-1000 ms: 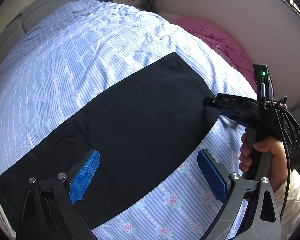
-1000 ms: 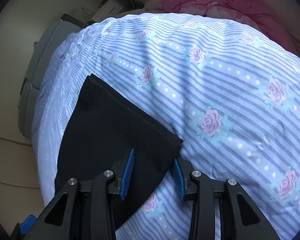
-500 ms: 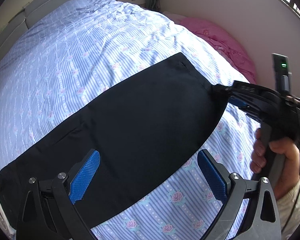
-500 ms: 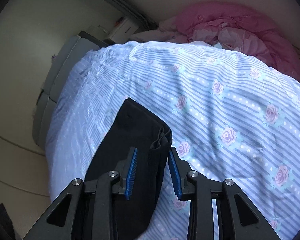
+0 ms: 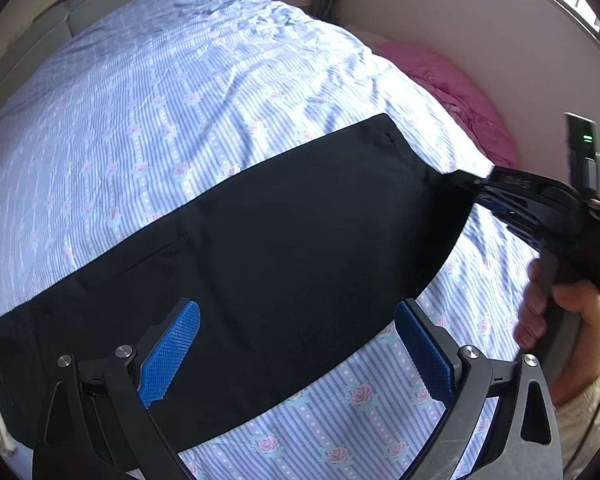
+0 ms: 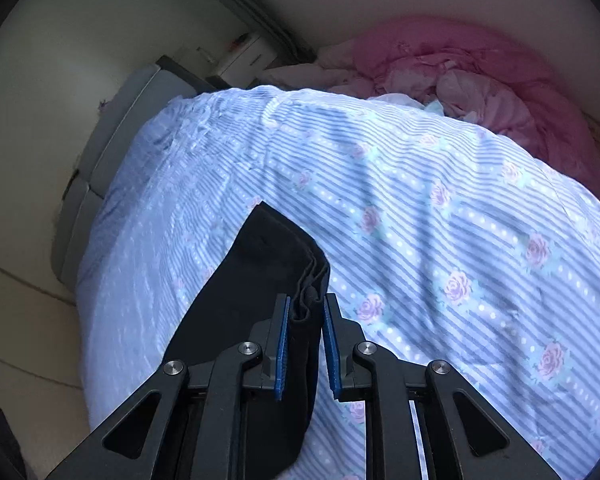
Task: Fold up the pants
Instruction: 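Lift the held end with the right tool and fold it over the trousers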
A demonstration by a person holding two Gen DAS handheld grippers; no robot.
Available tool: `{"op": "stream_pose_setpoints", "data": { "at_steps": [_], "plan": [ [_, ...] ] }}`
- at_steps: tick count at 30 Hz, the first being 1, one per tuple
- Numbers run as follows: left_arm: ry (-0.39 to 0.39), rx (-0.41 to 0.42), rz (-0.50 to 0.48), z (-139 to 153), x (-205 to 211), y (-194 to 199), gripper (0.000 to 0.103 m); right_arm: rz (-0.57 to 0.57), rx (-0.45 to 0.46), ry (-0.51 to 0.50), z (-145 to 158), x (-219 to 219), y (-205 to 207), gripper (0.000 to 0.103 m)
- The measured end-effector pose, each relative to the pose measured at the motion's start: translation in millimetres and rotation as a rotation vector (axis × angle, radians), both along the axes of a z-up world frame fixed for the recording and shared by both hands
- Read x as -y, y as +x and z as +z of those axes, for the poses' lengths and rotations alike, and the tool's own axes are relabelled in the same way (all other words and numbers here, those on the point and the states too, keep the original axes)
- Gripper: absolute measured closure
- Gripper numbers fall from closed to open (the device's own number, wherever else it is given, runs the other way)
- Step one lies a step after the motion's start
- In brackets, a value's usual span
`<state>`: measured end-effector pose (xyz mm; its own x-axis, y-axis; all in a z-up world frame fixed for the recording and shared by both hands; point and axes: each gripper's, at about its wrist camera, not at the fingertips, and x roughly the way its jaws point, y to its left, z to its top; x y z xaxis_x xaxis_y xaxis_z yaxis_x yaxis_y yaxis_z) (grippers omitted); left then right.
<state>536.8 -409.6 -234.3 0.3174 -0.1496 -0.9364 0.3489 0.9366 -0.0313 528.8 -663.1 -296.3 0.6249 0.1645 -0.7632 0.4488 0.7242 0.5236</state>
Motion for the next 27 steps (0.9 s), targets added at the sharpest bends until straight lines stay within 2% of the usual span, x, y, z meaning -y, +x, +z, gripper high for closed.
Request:
{"op": "stream_pose_setpoints", "data": {
  "at_steps": [3,6,8,11,16,19,23,27],
  "plan": [
    [-0.008,0.005,-0.005,3.5,-1.6,-2.0,0.004,-0.007,-0.052,0.004,-14.1,3.9,11.7,0.084],
    [0.002,0.020,-0.014,7.3,-6.0,-4.0,0.004,-0.008,-0.095,-0.034,-19.0,3.4,14.0,0.089],
    [0.003,0.034,-0.004,12.1,-15.5,-5.4,0.004,-0.005,-0.075,-0.059,-4.8,-0.9,9.3,0.090],
    [0.000,0.065,0.036,24.3,-44.7,-10.1,0.004,0.085,0.026,-0.141,47.8,-29.2,3.4,0.090],
    [0.018,0.103,0.183,43.4,-132.2,-25.2,0.004,0.367,0.161,-0.323,129.9,-122.5,8.6,0.090],
    [0.023,0.107,0.318,52.5,-197.3,-36.9,0.004,0.514,0.197,-0.350,153.8,-182.7,16.2,0.090],
    [0.006,0.104,0.511,62.0,-286.8,-60.2,0.004,0.705,0.196,-0.386,162.2,-276.3,19.8,0.090],
    [0.013,0.104,0.625,61.9,-351.7,-90.5,0.003,0.917,0.153,-0.406,147.0,-378.3,6.7,0.090]
  ]
}}
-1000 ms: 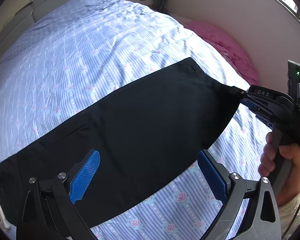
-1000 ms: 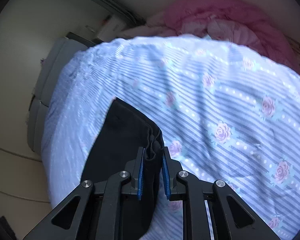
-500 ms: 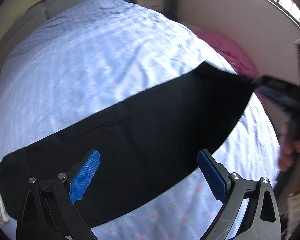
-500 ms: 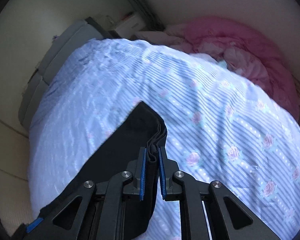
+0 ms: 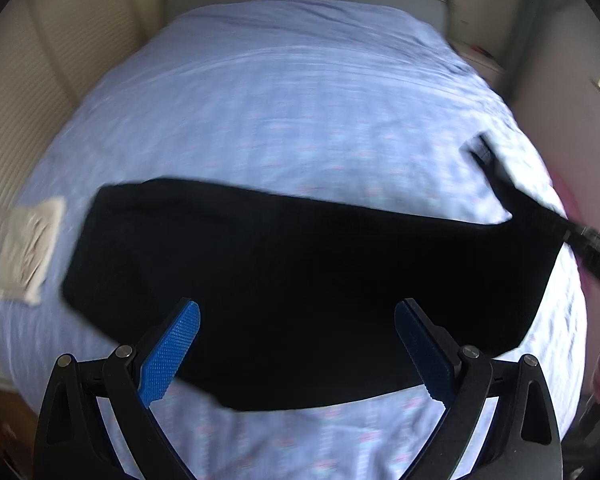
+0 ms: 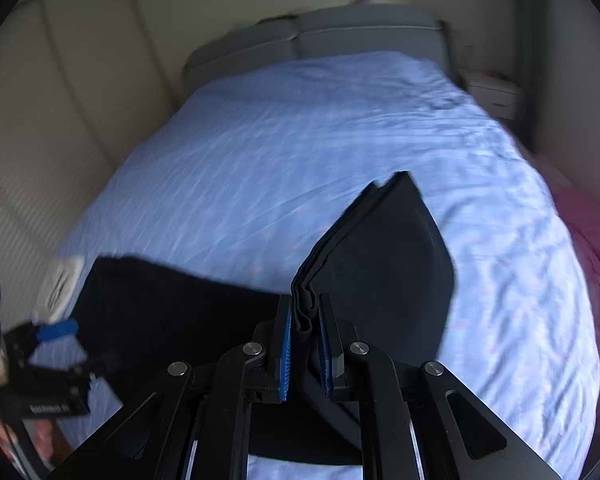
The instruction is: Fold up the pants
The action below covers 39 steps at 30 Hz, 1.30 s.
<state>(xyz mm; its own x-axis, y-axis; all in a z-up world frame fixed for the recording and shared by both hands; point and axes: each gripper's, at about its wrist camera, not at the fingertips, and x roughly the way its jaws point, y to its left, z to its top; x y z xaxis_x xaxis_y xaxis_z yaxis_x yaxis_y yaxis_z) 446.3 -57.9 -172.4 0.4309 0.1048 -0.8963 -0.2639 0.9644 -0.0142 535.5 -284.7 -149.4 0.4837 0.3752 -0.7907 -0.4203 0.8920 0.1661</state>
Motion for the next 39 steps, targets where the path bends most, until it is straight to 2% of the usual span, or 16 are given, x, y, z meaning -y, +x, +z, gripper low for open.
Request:
{"op": "stream_pose_setpoints", "data": {
  "at_steps": [3,7,10,14,17,19,22,25,28,33,34,36,37,39],
  "plan": [
    [-0.017,-0.018,0.074,-9.0,-38.2,-22.5,0.004,0.096,-0.058,-0.053,-28.5,-59.4,-16.1,0.090],
    [-0.038,-0.055,0.115,-23.1,-73.7,-47.1,0.004,0.145,-0.192,-0.142,-92.8,-123.9,-29.7,0.090],
    [-0.040,-0.071,0.114,-31.4,-91.5,-58.9,0.004,0.138,-0.249,-0.219,-129.9,-152.2,-43.9,0.090],
    [-0.043,-0.096,0.078,-38.0,-106.5,-67.3,0.004,0.104,-0.300,-0.255,-154.9,-166.4,-51.7,0.090],
    [-0.039,-0.102,0.049,-39.0,-116.7,-70.4,0.004,0.099,-0.318,-0.268,-162.1,-177.7,-54.2,0.088],
    [-0.038,-0.102,0.020,-39.8,-121.4,-67.3,0.004,0.093,-0.350,-0.255,-164.3,-183.0,-53.8,0.083],
    [-0.043,-0.099,-0.022,-42.6,-125.1,-57.3,0.004,0.105,-0.394,-0.167,-152.5,-187.4,-66.9,0.078],
    [-0.081,-0.095,-0.080,-48.4,-121.2,-47.7,0.004,0.094,-0.356,-0.111,-127.4,-179.6,-88.0,0.070],
    [-0.158,-0.087,-0.160,-57.9,-111.1,-38.6,0.004,-0.020,-0.324,-0.105,-108.9,-152.3,-95.8,0.065],
    [-0.352,-0.119,-0.286,-82.4,-74.5,-15.1,0.020,-0.217,-0.335,-0.120,-103.3,-90.7,-88.5,0.065],
    [-0.372,-0.136,-0.299,-88.9,-66.9,-10.6,0.022,-0.238,-0.340,-0.125,-106.3,-84.0,-84.8,0.065],
    [-0.405,-0.184,-0.322,-104.4,-49.3,0.3,0.037,-0.258,-0.360,-0.119,-115.4,-73.9,-78.1,0.065],
    [-0.416,-0.203,-0.327,-110.8,-43.0,4.5,0.040,-0.262,-0.367,-0.118,-120.6,-70.9,-74.8,0.065],
    [-0.456,-0.231,-0.322,-123.0,-32.9,13.7,0.050,-0.254,-0.377,-0.127,-135.2,-79.2,-64.1,0.065]
  ]
}}
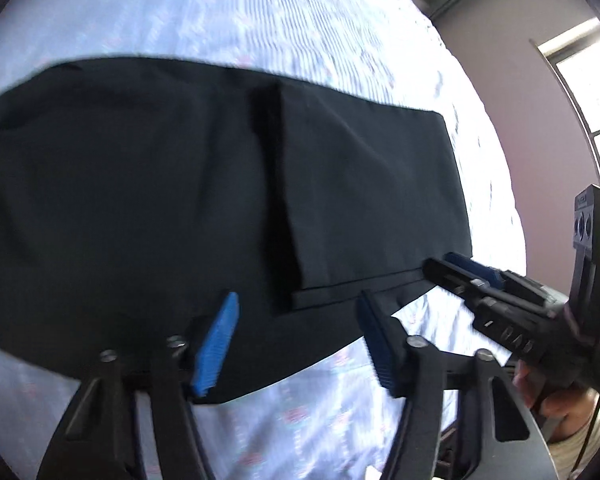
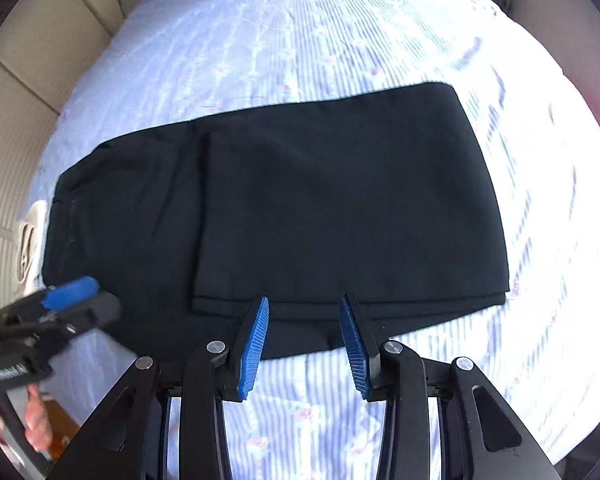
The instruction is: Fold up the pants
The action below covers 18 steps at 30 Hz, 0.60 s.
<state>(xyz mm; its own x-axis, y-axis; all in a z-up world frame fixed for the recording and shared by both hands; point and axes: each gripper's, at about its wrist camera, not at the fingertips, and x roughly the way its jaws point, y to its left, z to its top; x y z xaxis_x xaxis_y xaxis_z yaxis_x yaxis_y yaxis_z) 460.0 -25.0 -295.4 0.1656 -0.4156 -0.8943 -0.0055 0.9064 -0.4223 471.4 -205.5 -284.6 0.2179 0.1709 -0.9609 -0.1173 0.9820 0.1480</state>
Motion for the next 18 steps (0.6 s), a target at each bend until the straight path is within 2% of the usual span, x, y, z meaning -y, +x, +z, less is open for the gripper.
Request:
{"op": "stream_pose_setpoints", "data": {
  "at_steps": [1,3,5,8,14,18],
  "plan": [
    [-0.015,-0.016,0.003,-6.0,4.4,3.6,0.053,0.006,-0.006,-0.005,-4.2,-2.0,2.5,0.065],
    [-0.024,-0.046,0.012,-15.3,11.8,10.6,0.069,0.007,-0.018,-0.013,-11.6,-6.8,5.7,0.065],
    [-0.043,-0.053,0.014,-18.2,16.7,10.8,0.079,0.003,-0.033,0.000,-18.5,-9.0,5.0,0.065],
    [-0.062,-0.062,0.020,-23.3,20.4,12.1,0.079,0.001,-0.050,0.011,-25.6,-6.4,1.8,0.065],
    [-0.042,-0.103,0.078,-36.1,15.8,13.8,0.079,-0.020,-0.061,0.027,-29.4,5.7,-6.2,0.065],
    [-0.036,-0.112,0.067,-41.1,20.4,17.9,0.078,-0.039,-0.066,0.041,-31.0,11.0,-8.3,0.065]
  ]
}}
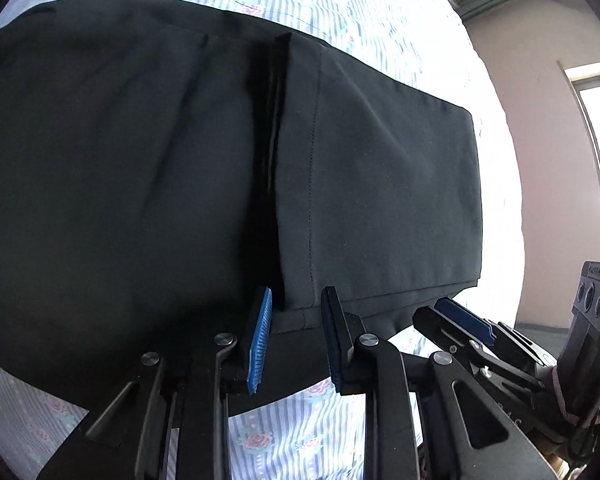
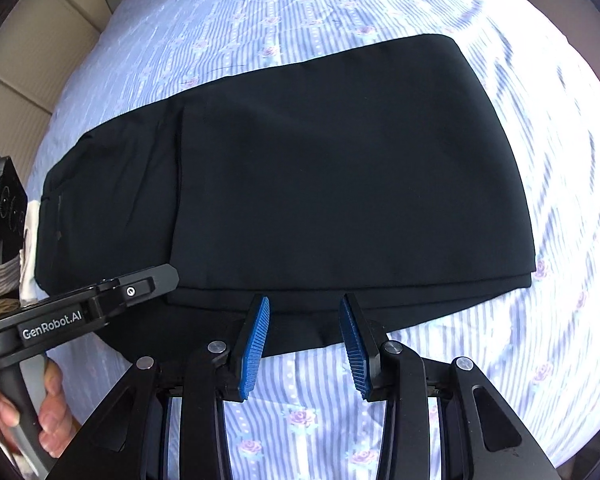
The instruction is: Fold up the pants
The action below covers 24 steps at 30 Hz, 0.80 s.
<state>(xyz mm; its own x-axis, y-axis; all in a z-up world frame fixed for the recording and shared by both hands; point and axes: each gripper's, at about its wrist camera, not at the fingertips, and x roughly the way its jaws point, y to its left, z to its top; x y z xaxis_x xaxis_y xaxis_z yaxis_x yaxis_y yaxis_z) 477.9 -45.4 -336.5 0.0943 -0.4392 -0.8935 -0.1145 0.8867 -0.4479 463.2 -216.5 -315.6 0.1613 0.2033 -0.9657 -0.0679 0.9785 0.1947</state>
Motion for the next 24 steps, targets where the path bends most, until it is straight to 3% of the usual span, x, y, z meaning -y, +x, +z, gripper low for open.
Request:
{"op": "stream_pose_setpoints", "data": {
  "at_steps": [4,6,14,18,20,24],
  "plan": [
    [0.034,-0.016,-0.017,-9.7,5.2,3.2,0.078,-0.003,-0.008,-0.002,-2.2,1.6,-3.1,0.065],
    [0.076,-0.026,-0.035,-14.8,10.5,3.9,0.093,-0.002,-0.013,-0.007,-3.5,1.4,-4.6,0.065],
    [0.045,-0.002,0.018,-0.1,-14.4,-11.9,0.095,-0.032,-0.023,-0.007,-2.2,19.6,-15.0,0.065],
    [0.051,-0.031,0.046,-5.6,-26.7,-19.0,0.099,-0.036,-0.028,0.001,-1.9,20.7,-19.1,0.065],
    [0.069,-0.032,0.055,-6.5,-29.2,-20.0,0.098,-0.025,-0.027,-0.001,-1.1,17.0,-20.7,0.065],
    [0.087,-0.036,0.075,-0.6,-38.6,-21.8,0.080,0.000,-0.023,-0.005,3.3,5.1,-21.0,0.065]
  ]
}}
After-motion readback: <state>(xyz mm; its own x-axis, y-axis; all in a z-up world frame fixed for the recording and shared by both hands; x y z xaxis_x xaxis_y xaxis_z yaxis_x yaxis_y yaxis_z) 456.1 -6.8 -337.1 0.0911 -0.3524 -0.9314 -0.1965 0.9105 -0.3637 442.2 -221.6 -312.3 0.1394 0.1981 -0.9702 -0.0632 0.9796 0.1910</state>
